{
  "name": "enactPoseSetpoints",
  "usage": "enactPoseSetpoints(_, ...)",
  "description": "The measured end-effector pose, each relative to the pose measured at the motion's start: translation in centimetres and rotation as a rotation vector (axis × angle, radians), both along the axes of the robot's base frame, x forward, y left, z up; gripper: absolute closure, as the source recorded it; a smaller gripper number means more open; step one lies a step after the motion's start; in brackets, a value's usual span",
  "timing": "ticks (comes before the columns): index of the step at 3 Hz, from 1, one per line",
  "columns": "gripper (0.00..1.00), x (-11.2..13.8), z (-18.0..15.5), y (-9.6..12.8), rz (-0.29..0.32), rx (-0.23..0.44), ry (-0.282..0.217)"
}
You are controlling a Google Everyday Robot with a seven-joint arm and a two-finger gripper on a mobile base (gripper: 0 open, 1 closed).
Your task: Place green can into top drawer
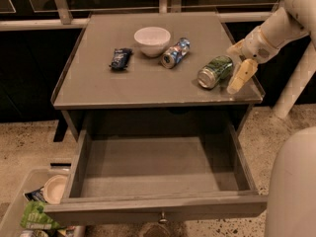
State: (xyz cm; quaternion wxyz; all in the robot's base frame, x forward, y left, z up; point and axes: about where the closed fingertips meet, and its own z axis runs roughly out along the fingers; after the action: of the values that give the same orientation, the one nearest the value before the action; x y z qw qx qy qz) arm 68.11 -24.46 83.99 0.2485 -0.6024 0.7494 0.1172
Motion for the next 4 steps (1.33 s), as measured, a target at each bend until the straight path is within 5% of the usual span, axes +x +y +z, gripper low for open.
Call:
enactPoseSetpoints(2, 0.0, 1.4, -2.9, 1.4, 0.033, 0.022, 0.035)
enactPoseSetpoints(4, 0.0, 1.7, -2.0, 2.1, 0.039, 0.008, 0.014)
